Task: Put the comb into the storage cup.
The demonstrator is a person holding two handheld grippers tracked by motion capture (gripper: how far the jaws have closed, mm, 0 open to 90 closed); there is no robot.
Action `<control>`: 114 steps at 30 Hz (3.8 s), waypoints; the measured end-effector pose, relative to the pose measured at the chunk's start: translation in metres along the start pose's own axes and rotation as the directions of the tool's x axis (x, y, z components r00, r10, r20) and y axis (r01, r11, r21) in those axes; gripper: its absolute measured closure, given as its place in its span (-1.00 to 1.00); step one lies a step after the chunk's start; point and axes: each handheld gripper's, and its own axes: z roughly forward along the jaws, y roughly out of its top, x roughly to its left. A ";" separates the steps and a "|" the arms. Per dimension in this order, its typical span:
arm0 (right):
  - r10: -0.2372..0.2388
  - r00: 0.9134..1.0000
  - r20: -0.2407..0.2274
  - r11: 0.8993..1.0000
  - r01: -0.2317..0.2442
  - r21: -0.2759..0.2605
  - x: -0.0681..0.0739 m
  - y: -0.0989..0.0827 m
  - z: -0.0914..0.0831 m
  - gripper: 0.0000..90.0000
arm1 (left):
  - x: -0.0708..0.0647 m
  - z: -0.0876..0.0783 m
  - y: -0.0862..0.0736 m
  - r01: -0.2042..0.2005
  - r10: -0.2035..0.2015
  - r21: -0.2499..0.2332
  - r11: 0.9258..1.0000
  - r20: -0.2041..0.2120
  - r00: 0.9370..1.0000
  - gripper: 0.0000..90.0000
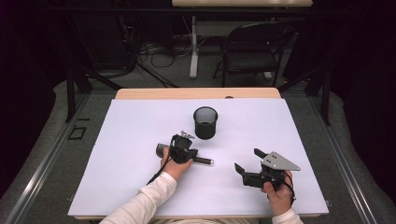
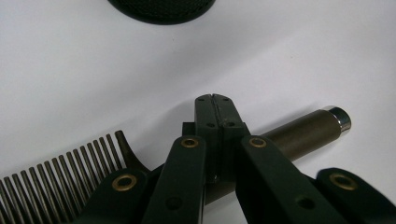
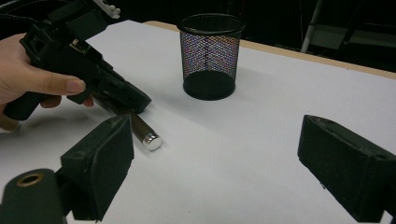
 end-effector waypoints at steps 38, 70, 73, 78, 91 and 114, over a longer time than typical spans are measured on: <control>0.000 1.000 -0.002 1.000 0.000 0.011 0.001 0.000 0.000 -0.75 | -0.041 -0.017 -0.024 -0.160 0.157 0.023 0.987 0.090 0.983 1.00; -0.009 1.000 -0.001 1.000 0.009 0.012 0.002 0.000 0.001 -0.75 | -0.045 -0.043 -0.053 -0.253 0.244 0.071 0.965 0.117 0.963 1.00; -0.008 1.000 -0.003 1.000 0.008 0.014 0.002 0.000 0.001 -0.75 | -0.045 -0.045 -0.056 -0.261 0.252 0.073 0.963 0.109 0.961 1.00; -0.007 1.000 -0.005 1.000 0.008 0.015 0.002 0.000 0.001 -0.75 | -0.043 -0.050 -0.060 -0.259 0.249 0.073 0.963 0.116 0.961 1.00; -0.008 1.000 -0.006 1.000 0.008 0.013 0.003 -0.001 0.002 -0.74 | -0.033 -0.061 -0.073 -0.244 0.234 0.089 0.966 0.109 0.966 1.00; -0.009 1.000 -0.006 1.000 0.009 0.021 0.003 -0.001 0.003 -0.74 | -0.012 -0.078 -0.090 -0.210 0.201 0.112 0.971 0.089 0.976 1.00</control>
